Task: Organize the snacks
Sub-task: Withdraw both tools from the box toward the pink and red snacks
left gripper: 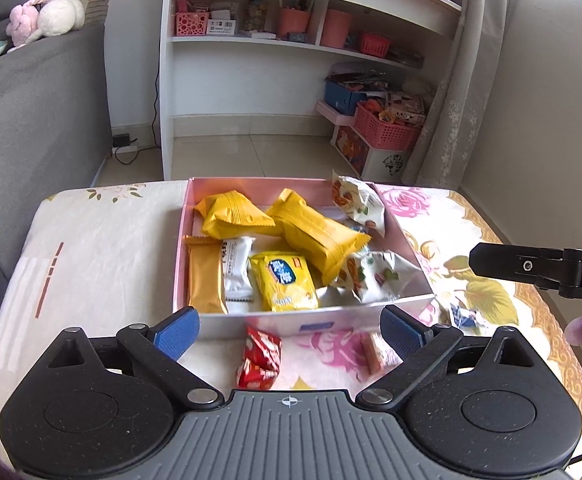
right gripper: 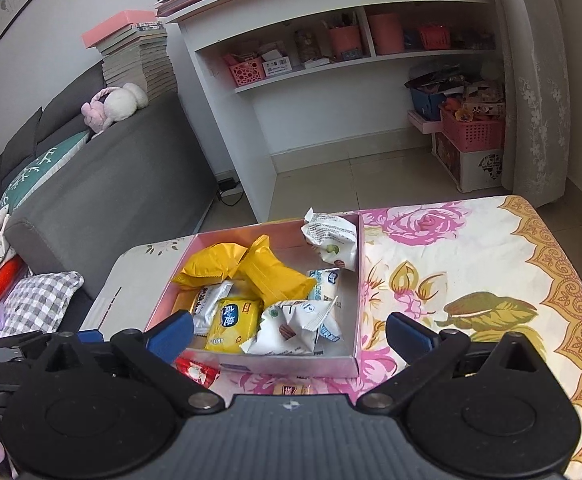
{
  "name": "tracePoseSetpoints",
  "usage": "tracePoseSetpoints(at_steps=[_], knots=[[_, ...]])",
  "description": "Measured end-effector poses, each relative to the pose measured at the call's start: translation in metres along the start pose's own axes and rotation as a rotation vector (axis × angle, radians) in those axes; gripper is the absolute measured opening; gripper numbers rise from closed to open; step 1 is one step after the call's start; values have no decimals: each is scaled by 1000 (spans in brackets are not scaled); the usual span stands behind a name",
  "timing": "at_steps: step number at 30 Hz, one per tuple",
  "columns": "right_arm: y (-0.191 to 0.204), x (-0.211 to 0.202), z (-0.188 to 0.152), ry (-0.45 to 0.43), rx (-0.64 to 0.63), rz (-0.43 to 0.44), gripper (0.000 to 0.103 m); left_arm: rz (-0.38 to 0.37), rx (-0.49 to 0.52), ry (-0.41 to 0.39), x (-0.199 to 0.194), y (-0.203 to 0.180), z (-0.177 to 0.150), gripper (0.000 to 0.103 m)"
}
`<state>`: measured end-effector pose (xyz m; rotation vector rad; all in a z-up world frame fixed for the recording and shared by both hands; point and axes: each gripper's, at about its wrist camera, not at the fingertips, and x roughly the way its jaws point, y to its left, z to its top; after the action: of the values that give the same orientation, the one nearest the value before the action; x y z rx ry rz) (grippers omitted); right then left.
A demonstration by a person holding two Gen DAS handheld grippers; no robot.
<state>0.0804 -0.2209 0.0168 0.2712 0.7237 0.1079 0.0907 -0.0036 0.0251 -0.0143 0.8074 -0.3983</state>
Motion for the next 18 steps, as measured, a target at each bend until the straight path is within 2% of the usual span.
tracePoseSetpoints(at_steps=[11, 18], knots=[[5, -9, -40, -24, -23, 0, 97, -16, -36, -17, -14, 27, -37, 100], [9, -5, -65, -17, -136, -21, 97, 37, 6, -1, -10, 49, -58, 100]])
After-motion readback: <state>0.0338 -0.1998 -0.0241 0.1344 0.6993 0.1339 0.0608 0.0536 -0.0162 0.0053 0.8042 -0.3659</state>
